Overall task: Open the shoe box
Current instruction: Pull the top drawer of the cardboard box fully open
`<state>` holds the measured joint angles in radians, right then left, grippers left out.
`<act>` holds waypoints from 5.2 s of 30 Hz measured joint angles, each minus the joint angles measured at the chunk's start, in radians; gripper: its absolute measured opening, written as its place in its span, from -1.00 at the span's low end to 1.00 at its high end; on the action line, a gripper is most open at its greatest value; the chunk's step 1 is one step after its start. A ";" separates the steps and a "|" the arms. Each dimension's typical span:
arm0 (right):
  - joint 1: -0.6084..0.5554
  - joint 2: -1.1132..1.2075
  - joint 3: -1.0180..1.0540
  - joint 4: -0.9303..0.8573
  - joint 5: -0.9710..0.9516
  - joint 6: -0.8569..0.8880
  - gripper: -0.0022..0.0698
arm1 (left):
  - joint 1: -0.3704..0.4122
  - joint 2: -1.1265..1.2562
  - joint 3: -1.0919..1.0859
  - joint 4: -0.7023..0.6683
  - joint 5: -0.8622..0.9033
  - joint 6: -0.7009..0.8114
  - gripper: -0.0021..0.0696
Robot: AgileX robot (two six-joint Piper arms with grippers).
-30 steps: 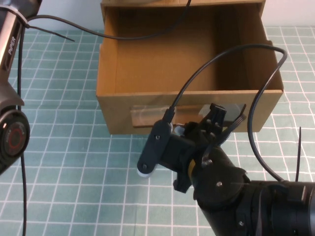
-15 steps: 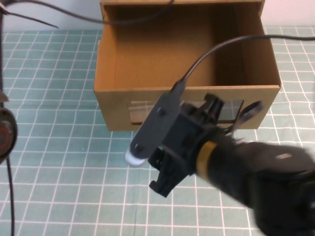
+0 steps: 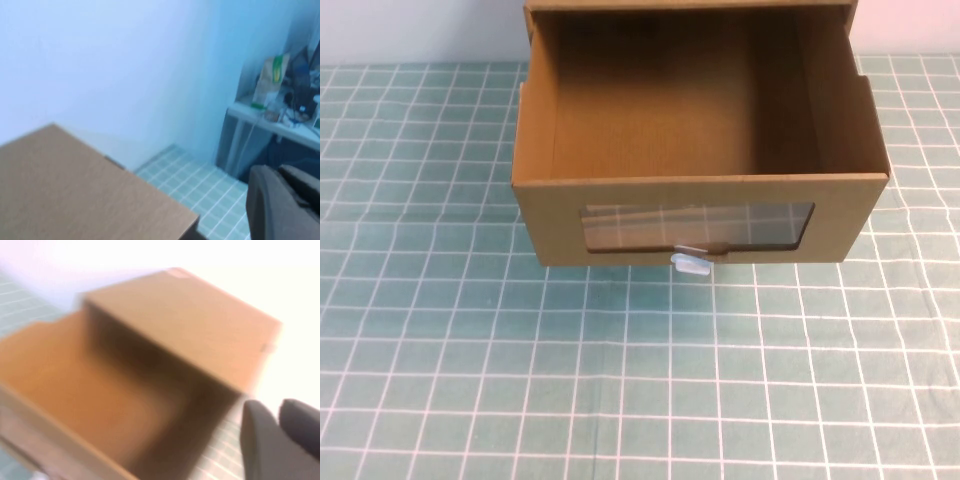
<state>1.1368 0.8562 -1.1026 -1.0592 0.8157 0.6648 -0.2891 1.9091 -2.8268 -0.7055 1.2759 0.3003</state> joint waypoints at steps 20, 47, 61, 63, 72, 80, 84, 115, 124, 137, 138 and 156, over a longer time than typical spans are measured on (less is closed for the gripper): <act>0.000 -0.521 0.403 0.470 0.255 -0.395 -0.97 | 0.000 -0.297 0.285 0.030 0.007 -0.038 -0.96; 0.000 -0.525 0.608 0.646 0.253 -0.395 -0.98 | 0.000 -1.320 1.698 0.197 0.003 0.047 -0.96; 0.000 -0.525 0.609 0.652 0.253 -0.395 -0.98 | 0.000 -1.464 1.725 0.424 -0.151 0.047 -0.96; 0.000 -0.525 0.609 0.652 0.253 -0.395 -0.98 | 0.000 -1.455 1.758 0.477 -0.259 0.047 -0.96; 0.000 -0.525 0.610 0.652 0.253 -0.395 -0.98 | 0.000 -1.479 2.163 0.563 -0.873 0.008 -0.96; 0.000 -0.525 0.610 0.652 0.253 -0.395 -0.98 | 0.035 -1.713 2.511 0.594 -0.944 -0.066 -0.96; 0.000 -0.525 0.610 0.652 0.253 -0.395 -0.98 | 0.083 -1.817 2.664 0.599 -0.974 -0.101 -0.96; 0.000 -0.525 0.610 0.652 0.253 -0.395 -0.98 | 0.118 -1.917 2.849 0.601 -0.918 -0.109 -0.96; -0.192 -0.650 0.610 0.633 0.240 -0.395 -0.98 | 0.118 -1.917 2.849 0.601 -0.918 -0.109 -0.96; -0.789 -0.872 0.813 0.819 -0.455 -0.395 -0.98 | 0.120 -1.918 2.849 0.601 -0.918 -0.108 -0.96; -0.818 -0.872 0.856 0.836 -0.462 -0.395 -0.98 | 0.120 -1.918 2.849 0.601 -0.918 -0.108 -0.96; -1.021 -0.872 1.127 0.983 -0.407 -0.395 -0.98 | 0.120 -1.919 2.849 0.601 -0.916 -0.108 -0.96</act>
<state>0.1156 -0.0153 0.0242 -0.0764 0.4090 0.2695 -0.1690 -0.0099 0.0223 -0.1049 0.3597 0.1927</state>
